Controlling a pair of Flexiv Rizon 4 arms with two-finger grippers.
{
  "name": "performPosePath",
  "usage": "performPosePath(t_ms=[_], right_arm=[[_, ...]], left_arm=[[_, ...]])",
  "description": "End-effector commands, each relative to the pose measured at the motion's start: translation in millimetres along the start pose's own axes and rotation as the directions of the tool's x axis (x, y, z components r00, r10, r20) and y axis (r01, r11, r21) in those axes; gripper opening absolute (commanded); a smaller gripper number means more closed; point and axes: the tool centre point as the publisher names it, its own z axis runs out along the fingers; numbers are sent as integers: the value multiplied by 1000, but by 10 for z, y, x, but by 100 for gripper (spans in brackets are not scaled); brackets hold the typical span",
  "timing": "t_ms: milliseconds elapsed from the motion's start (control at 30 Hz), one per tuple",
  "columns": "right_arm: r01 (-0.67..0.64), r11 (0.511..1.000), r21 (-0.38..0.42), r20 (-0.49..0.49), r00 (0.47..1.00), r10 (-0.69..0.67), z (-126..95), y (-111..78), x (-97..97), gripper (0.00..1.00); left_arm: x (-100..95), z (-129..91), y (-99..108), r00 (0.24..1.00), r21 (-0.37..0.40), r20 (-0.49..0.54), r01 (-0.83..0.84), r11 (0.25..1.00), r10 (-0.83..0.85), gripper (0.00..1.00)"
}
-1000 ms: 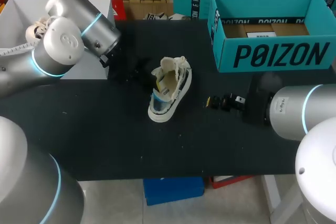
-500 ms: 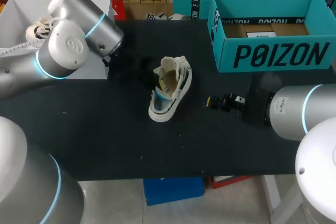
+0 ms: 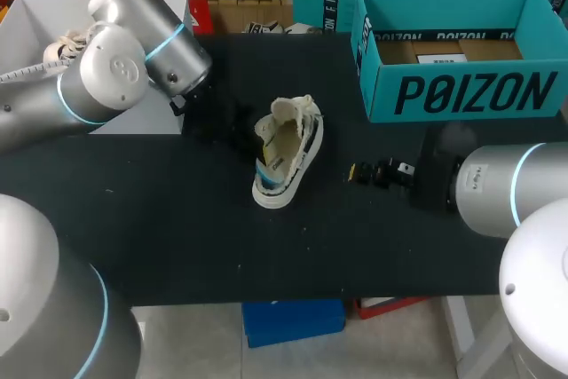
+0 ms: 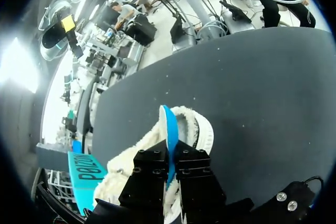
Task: Take the shoe out of the shoebox, open the shoe tongue, remove and reinsert the insole, then place the shoe into the shoebox
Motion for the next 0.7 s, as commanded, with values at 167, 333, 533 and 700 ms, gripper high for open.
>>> performPosePath(t_ms=[167,333,533,700], right_arm=[[-4,1000,-13,0,1000,4,39,-42,10,100],[-4,1000,-13,0,1000,4,39,-42,10,100],[-4,1000,-13,0,1000,4,39,-42,10,100],[-4,1000,-13,0,1000,4,39,-42,10,100]], left_arm=[[-11,63,75,1000,-5,-30,7,1000,-7,0],[-94,71,129,1000,-33,3,-3,999,3,0],[-131,117,198,1000,-69,-6,-24,997,23,0],[-91,189,230,998,-82,-53,-46,996,42,0]])
